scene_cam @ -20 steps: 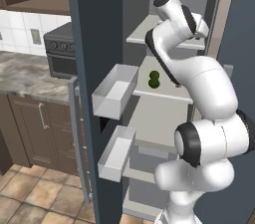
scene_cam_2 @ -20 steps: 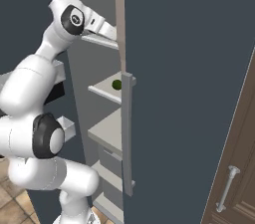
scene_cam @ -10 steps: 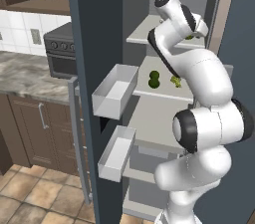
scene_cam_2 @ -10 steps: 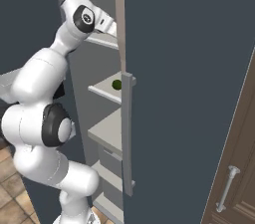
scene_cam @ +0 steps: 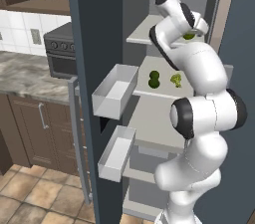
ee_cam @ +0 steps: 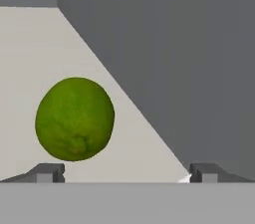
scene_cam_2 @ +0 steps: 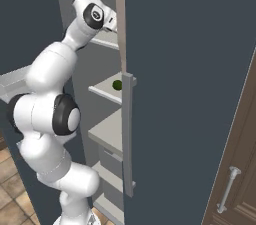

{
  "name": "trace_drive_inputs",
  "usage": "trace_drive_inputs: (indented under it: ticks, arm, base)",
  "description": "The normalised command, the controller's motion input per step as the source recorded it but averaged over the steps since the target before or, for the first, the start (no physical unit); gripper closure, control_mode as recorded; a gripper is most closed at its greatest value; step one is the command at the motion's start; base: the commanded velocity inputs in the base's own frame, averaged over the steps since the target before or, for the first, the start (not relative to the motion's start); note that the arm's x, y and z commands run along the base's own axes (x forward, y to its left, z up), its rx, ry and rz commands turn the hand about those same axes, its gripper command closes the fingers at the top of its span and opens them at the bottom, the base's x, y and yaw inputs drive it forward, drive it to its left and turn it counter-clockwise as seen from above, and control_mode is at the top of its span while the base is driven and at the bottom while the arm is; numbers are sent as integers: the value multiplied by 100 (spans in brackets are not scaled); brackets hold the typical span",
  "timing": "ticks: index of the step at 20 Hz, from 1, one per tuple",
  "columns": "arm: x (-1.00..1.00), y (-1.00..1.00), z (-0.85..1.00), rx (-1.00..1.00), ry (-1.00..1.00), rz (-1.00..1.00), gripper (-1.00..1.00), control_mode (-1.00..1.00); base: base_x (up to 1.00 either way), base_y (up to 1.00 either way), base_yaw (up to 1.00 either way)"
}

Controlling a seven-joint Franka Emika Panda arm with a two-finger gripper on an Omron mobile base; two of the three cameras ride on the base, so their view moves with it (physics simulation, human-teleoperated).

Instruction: Take the limes from the highest rack and move them to the second highest rack where the broccoli and lime are located, to maximize freezer space. Close the freezer door after rearranging.

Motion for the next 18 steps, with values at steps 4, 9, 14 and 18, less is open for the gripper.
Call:
trace_drive_inputs:
  ticks: [4,9,14,18]
  arm:
    - [24,-28,-10,0,9,0,-100,-100]
    - [24,-19,-8,3,0,0,-100,-100]
    - [13,0,-2,15,0,0,-100,-100]
    - [11,0,-5,11,0,2,-100,-100]
  base:
    - [0,0,0]
    - [0,0,0]
    - [0,0,0]
    - [0,0,0]
